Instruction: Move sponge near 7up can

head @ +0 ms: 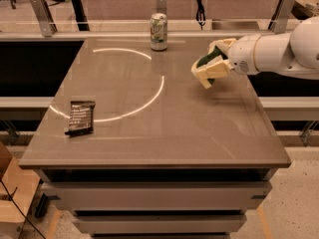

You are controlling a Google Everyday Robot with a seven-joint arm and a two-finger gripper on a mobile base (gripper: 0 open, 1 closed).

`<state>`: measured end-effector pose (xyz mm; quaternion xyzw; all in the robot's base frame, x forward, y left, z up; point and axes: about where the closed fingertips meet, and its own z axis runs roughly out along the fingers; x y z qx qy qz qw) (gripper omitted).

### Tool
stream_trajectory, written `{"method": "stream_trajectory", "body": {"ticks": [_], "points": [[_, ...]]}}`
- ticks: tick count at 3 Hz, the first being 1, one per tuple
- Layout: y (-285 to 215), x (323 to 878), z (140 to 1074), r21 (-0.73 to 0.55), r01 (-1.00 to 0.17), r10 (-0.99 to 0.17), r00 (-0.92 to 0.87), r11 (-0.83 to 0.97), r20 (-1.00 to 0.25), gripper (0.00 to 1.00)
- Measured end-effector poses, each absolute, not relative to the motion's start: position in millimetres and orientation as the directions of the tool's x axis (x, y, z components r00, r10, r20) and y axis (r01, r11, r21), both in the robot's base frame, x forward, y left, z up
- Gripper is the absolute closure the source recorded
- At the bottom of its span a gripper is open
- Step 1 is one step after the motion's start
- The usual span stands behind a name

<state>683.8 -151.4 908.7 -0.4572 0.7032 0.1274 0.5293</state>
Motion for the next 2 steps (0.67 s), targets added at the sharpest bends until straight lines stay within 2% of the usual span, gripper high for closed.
{"method": "stream_trajectory", "body": {"ticks": [1,2], "points": [[-142.2,697.0,909.6,-0.335,-0.753,-0.496,0.013,0.566,-0.868,1.00],[-125.5,737.9,913.9,-0.395,-0.706,-0.480,0.089,0.587,-0.873,1.00]]}}
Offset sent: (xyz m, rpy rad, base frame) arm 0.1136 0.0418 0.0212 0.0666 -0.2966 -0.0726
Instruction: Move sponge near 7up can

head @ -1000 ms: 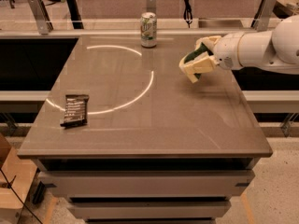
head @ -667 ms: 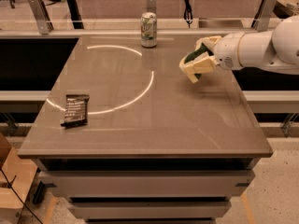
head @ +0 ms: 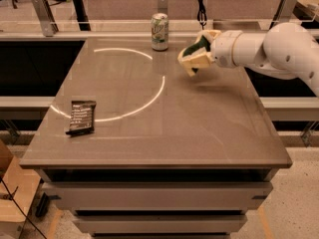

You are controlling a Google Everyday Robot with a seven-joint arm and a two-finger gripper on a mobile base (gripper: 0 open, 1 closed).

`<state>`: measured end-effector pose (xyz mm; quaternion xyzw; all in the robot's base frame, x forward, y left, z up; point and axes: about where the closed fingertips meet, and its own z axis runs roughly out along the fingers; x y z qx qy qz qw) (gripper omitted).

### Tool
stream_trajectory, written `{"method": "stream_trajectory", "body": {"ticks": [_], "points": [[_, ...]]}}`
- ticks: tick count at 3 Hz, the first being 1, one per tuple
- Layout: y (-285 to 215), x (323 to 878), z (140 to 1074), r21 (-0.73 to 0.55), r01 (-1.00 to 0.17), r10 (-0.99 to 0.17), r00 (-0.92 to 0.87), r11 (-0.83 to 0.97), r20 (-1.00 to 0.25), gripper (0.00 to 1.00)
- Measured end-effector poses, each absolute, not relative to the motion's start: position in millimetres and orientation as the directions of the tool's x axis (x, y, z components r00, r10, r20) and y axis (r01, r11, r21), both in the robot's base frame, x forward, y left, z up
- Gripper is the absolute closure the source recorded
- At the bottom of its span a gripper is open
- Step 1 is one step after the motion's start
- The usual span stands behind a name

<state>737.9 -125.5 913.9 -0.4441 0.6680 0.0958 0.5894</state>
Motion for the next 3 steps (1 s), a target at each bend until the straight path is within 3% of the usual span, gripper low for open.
{"method": "stream_trajectory", "body": {"ticks": [1,2,3], "points": [[-112.9,783.3,915.4,-0.418,-0.662,-0.455,0.127,0.623,-0.881,1.00],[-97.7,820.3,913.3,-0.419,-0.642,-0.443,0.136,0.642,-0.886,0.84],[-82.6,852.5,904.0,-0.408,-0.642,-0.443,0.117,0.650,-0.889,0.61]]}}
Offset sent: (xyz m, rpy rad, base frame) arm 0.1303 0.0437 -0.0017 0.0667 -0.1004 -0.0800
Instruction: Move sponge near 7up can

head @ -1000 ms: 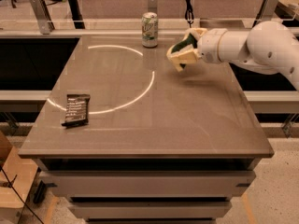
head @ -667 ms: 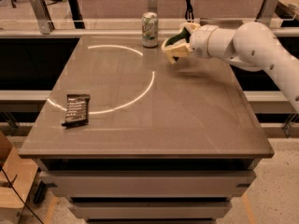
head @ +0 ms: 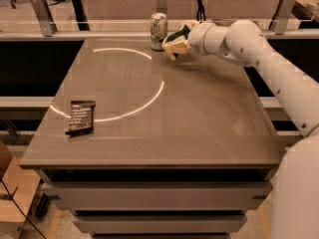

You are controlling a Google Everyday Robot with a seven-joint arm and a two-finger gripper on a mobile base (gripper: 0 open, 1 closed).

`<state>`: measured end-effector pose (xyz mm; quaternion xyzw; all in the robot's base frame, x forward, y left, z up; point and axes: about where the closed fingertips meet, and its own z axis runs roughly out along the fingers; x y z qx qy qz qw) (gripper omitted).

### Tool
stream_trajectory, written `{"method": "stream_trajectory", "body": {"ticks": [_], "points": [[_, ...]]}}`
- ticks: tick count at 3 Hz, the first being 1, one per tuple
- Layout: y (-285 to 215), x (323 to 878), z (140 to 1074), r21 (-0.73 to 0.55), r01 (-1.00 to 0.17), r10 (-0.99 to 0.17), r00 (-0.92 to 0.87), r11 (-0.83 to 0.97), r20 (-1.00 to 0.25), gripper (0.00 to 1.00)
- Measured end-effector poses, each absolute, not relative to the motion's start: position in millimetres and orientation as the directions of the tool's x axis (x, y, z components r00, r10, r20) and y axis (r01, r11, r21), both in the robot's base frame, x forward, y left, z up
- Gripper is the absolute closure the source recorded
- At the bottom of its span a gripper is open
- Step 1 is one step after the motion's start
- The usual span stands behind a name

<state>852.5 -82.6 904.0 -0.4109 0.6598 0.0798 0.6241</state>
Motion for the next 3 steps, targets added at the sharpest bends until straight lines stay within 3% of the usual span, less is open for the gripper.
{"method": "stream_trajectory", "body": {"ticks": [2,3], "points": [[-59.8,883.6,889.3,-0.376,-0.662,-0.435,0.083,0.649,-0.897,0.14],[-57.0,883.7,888.2,-0.375,-0.664,-0.434,0.084,0.647,-0.897,0.00]]}}
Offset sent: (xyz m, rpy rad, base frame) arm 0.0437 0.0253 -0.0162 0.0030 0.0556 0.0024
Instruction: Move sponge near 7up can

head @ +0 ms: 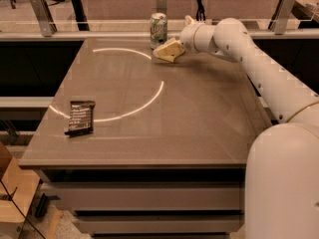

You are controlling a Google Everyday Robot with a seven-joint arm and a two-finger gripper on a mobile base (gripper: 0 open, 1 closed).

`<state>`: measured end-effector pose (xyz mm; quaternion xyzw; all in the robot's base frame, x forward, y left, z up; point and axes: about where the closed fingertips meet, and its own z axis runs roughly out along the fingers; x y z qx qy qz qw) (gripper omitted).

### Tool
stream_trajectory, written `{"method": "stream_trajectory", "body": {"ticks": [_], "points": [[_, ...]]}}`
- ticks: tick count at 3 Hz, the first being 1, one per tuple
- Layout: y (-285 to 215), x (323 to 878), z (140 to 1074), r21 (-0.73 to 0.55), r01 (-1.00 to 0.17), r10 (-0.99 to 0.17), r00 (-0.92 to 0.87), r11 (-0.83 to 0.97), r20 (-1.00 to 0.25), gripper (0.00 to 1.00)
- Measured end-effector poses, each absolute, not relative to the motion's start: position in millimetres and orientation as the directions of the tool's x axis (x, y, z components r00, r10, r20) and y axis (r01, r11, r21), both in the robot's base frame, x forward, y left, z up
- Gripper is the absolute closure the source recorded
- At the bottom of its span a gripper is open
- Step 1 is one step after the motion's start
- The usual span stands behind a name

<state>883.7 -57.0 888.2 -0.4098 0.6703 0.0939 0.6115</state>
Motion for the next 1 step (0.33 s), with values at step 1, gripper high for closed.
{"method": "stream_trajectory", "body": {"ticks": [1], "points": [[-56.9,883.7,888.1,-0.375,-0.664,-0.434,0.084,0.646,-0.897,0.00]]}}
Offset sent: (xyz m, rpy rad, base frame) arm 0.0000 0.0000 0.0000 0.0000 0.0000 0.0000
